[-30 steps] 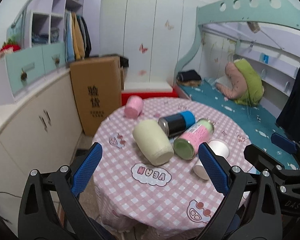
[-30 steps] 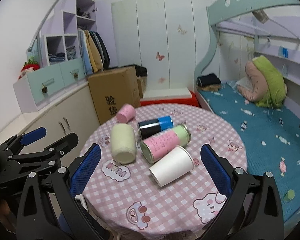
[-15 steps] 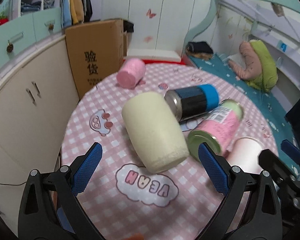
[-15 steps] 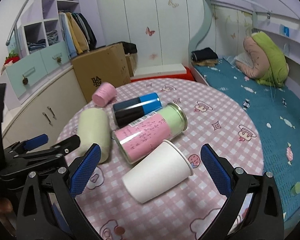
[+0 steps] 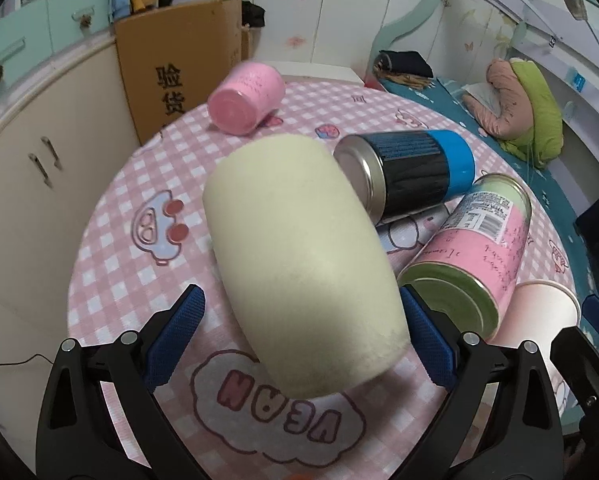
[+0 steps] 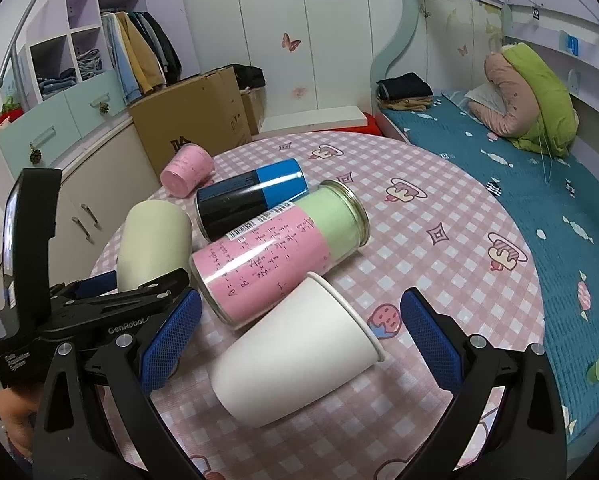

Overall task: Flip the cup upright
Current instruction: 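Reach the left gripper to the pale green cup and close on it, then lift the pale green cup with the left gripper and rotate it, then grasp the pale green cup with the right gripper and turn it upright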

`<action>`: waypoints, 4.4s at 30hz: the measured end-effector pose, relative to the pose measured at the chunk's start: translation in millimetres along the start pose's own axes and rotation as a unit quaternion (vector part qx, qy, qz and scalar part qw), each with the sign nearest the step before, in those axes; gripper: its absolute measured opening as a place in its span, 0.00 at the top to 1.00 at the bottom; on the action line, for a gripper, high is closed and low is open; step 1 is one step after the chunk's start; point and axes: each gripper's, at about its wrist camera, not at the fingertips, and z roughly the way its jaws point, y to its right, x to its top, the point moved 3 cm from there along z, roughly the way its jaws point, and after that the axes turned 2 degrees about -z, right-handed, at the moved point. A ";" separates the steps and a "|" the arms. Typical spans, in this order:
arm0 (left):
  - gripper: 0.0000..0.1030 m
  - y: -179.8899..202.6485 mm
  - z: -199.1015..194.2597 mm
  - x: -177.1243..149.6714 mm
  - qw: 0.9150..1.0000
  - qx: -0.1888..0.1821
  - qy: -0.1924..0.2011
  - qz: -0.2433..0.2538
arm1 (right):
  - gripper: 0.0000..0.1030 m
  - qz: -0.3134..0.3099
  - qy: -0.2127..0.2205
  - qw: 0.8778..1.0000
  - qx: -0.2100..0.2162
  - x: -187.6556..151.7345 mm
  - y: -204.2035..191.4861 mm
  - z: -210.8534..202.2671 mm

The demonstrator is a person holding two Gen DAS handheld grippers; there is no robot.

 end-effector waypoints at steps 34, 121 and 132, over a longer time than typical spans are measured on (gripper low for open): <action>0.27 56.0 -83.5 -121.2 0.994 -0.086 -0.023 0.056 | 0.07 0.022 0.006 1.000 -0.014 -40.6 16.6 -45.2; 0.10 -85.8 -94.9 -50.8 0.996 0.020 0.081 -0.013 | 0.23 0.012 -0.142 0.989 0.048 -26.3 -69.7 51.2; 0.10 -79.6 -103.4 -52.5 0.996 0.014 0.088 -0.013 | 0.26 -0.031 -0.070 0.997 0.026 -15.3 -76.4 8.3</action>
